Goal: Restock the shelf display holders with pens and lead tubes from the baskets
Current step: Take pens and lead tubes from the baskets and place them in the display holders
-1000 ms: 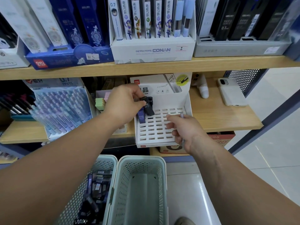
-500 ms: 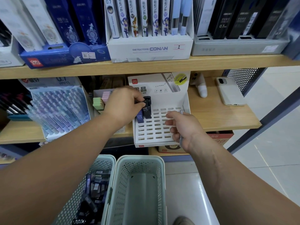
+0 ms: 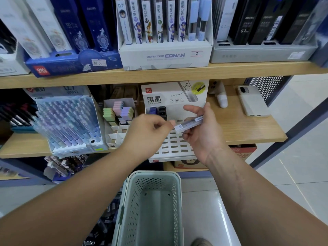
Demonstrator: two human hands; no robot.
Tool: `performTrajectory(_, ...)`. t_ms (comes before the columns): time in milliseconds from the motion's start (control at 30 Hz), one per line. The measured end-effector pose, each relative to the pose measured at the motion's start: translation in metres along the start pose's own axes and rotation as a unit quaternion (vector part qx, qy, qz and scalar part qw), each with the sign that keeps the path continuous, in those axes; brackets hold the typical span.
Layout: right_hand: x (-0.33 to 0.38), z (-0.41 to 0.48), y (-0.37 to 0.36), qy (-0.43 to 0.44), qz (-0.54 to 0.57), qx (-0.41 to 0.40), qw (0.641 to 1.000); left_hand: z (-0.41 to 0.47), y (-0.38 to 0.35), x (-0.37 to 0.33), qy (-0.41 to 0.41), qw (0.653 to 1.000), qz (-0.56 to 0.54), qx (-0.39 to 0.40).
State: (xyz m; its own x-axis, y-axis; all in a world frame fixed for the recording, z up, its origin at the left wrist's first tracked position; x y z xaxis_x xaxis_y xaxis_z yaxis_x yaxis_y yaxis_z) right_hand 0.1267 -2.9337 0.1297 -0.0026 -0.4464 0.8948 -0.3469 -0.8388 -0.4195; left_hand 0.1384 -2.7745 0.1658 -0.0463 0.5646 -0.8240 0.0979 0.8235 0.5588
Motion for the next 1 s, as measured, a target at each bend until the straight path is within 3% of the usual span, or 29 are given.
performTrajectory(67,-0.001,0.0,-0.003,0.009,-0.016,0.021,1.0,-0.008,-0.015,0.012,0.098,0.981,-0.142,0.085)
performTrajectory(133,-0.002,-0.002,-0.006,0.011,-0.043,0.039,0.998,-0.012,-0.021,0.018,0.142,0.952,-0.239,0.125)
performTrajectory(267,0.0,-0.001,-0.004,0.019,-0.077,0.062,0.995,-0.009,-0.014,0.027,0.168,0.936,-0.297,0.087)
performTrajectory(333,0.003,-0.001,0.002,0.019,-0.075,0.051,0.996,-0.007,0.0,0.028,0.13,0.952,-0.275,0.011)
performTrajectory(433,0.003,-0.002,0.005,0.006,-0.074,0.044,0.996,-0.008,0.018,0.024,0.012,0.984,-0.157,-0.088)
performTrajectory(600,0.004,-0.004,-0.002,0.008,-0.055,0.037,0.998,-0.024,0.014,0.005,-0.193,0.977,0.021,-0.088)
performTrajectory(800,0.003,0.0,-0.001,0.016,-0.076,0.045,0.996,-0.03,0.005,0.006,-0.221,0.971,0.062,-0.06)
performTrajectory(900,0.005,0.003,0.0,0.037,-0.093,0.051,0.994,-0.023,0.011,0.004,-0.231,0.952,0.158,-0.127)
performTrajectory(1000,0.008,0.009,0.005,0.056,-0.091,0.039,0.993,-0.014,0.021,0.007,-0.198,0.948,0.18,-0.175)
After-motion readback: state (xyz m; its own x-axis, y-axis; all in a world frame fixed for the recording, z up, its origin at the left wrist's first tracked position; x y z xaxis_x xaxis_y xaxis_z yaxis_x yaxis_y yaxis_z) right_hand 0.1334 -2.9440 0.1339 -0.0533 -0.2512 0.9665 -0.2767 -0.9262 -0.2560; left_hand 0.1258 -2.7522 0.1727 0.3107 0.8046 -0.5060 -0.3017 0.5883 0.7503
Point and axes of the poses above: each hand's wrist, its own z-axis towards the middle knuckle, its own y-axis out of the back of the hand, x = y × z, the point moved 6 cm from there along z, towards the middle knuckle, and after that the axes turned 12 degrees about y, right-handed, at the moved point
